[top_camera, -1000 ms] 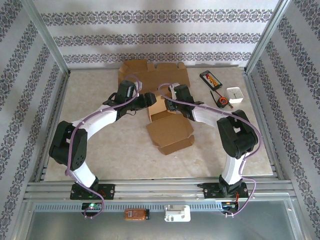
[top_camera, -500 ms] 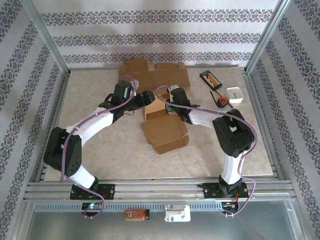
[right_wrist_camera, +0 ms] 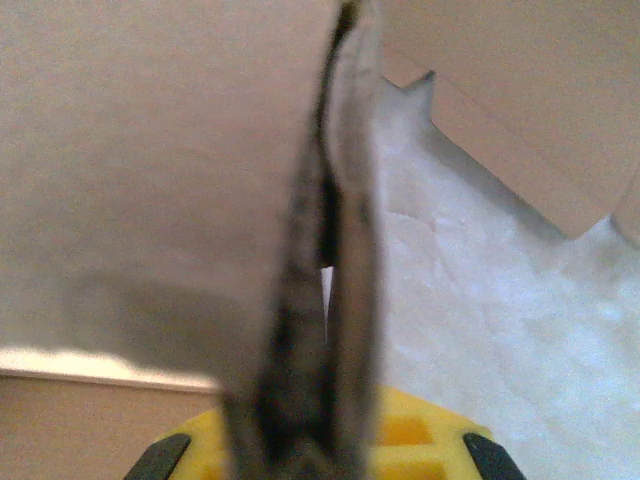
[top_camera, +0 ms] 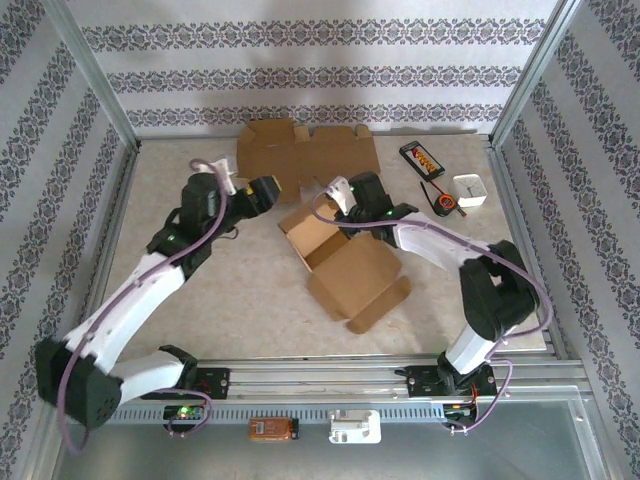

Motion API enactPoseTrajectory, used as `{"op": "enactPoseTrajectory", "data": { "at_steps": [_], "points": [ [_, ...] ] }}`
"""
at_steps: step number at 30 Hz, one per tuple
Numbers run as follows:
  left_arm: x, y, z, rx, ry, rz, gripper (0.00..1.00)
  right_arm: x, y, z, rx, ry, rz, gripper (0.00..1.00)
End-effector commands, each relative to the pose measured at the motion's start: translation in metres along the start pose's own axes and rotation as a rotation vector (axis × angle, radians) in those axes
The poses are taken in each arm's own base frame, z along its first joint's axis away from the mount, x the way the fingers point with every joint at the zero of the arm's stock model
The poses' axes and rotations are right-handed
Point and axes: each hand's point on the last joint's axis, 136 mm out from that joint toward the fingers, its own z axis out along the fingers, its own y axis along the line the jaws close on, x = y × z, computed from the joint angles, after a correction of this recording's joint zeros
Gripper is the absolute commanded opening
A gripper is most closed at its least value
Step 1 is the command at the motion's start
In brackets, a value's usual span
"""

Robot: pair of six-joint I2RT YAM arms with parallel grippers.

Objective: Fold the paper box

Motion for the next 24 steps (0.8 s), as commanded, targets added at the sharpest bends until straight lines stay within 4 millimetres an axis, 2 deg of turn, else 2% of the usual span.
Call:
{"op": "enactPoseTrajectory", "data": {
  "at_steps": [1,3,5,8,11,14,18,21,24],
  "points": [
    [0.011,0.043,-0.028,-0.191,-0.003,0.089,0.82,0.025,0.038,-0.057,-0.261,0.168,-0.479,0.09],
    [0.013,0.055,-0.042,-0.235,-0.019,0.097,0.82,0.049,0.055,-0.071,-0.377,0.287,-0.709,0.09],
    [0.017,0.063,-0.050,-0.258,-0.032,0.092,0.82,0.061,0.056,-0.063,-0.376,0.395,-0.837,0.08],
    [0.023,0.071,-0.055,-0.270,-0.042,0.064,0.83,0.061,0.064,-0.038,-0.400,0.467,-0.876,0.09],
    [0.029,0.073,-0.055,-0.261,-0.037,0.038,0.83,0.060,0.075,-0.004,-0.381,0.505,-0.923,0.08],
    [0.031,0.075,-0.057,-0.260,-0.037,0.035,0.83,0.058,0.094,0.031,-0.366,0.475,-0.949,0.09],
    [0.033,0.078,-0.058,-0.268,-0.036,0.039,0.84,0.070,0.119,0.072,-0.316,0.467,-1.002,0.09],
    [0.033,0.078,-0.058,-0.267,-0.033,0.041,0.84,0.080,0.125,0.092,-0.241,0.462,-1.018,0.10],
    [0.034,0.079,-0.057,-0.268,-0.034,0.042,0.84,0.087,0.125,0.099,-0.189,0.436,-1.029,0.13]
  ]
}}
